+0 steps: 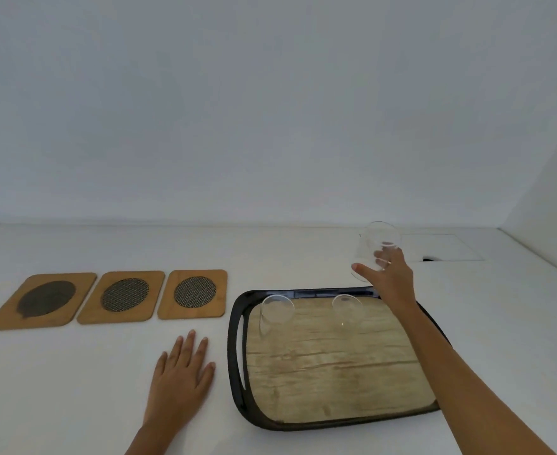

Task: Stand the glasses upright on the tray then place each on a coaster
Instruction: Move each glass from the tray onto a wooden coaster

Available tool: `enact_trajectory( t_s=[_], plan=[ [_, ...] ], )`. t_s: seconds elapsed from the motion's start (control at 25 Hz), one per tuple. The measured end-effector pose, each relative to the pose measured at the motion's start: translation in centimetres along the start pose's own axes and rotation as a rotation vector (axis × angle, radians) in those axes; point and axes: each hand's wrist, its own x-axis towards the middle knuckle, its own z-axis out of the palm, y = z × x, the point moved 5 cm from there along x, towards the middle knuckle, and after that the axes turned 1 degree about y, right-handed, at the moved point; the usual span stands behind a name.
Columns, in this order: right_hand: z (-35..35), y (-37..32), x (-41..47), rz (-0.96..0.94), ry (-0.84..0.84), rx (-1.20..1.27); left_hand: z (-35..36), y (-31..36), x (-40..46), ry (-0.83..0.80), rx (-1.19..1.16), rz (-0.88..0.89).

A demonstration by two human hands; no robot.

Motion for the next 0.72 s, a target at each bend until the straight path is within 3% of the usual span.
enact_trajectory(
  t_s=[0.16,0.36,0.56,0.72],
  plan=[
    [5.9,-6.9,-1.8,-0.059,-0.100,0.081,-0.6,-0.3,0.0,-0.104,-0.120,0.005],
    [16.2,-12.5,-8.4,-0.106,-0.273,0.079,-5.6,-2.3,0.5,-0.349,-1.001,-0.113],
    [25.8,-14.5,-17.0,-0.152,-0.424,0.027,-13.6,-5.7,2.1,-0.134,-1.305,0.116],
    [32.1,-14.8,-22.4,-0.160,-0.506,0.016,-16.4,-9.0,2.6,0.041,-1.234,0.166]
  ],
)
